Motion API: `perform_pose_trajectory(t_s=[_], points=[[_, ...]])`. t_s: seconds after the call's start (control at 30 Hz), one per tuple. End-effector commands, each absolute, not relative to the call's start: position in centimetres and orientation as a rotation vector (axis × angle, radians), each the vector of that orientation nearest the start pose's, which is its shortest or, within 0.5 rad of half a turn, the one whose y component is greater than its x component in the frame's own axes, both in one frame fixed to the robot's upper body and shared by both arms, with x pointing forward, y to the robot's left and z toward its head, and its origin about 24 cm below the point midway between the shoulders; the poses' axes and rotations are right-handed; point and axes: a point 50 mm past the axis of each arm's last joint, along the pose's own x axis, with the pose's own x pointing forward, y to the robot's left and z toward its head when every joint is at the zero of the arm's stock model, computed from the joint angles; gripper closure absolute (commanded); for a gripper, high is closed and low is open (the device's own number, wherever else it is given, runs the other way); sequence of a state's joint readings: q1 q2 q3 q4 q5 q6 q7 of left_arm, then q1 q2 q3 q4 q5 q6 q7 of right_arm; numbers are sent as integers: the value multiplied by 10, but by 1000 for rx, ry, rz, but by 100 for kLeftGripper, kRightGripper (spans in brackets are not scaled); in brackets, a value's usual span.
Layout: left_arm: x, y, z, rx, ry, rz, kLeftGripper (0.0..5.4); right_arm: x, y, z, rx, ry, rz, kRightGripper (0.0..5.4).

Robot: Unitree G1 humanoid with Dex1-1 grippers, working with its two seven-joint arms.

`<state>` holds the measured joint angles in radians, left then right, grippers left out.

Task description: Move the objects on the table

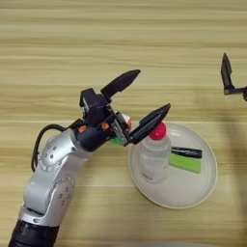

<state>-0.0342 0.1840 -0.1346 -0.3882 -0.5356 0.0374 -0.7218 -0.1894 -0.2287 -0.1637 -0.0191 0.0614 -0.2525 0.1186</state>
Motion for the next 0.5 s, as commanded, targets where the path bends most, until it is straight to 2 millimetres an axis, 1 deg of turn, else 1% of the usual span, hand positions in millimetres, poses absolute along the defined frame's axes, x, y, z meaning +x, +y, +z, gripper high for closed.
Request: perform_pose_trajectory(t_s=[0.03, 0.2, 0.33, 0.4, 0.5], points=[[230, 114, 143, -219, -446, -918, 1, 279, -206, 137, -210, -490, 24, 0], [240, 125, 138, -180, -431, -809, 1, 279, -207, 138, -214, -492, 29, 0], [251, 139, 130, -143, -392, -665, 1, 278, -207, 141, -217, -499, 49, 0], [253, 144, 123, -135, -365, -628, 1, 276, -204, 144, -202, -514, 91, 0], [252, 146, 116, -125, -344, -620, 1, 272, -198, 151, -175, -536, 171, 0]])
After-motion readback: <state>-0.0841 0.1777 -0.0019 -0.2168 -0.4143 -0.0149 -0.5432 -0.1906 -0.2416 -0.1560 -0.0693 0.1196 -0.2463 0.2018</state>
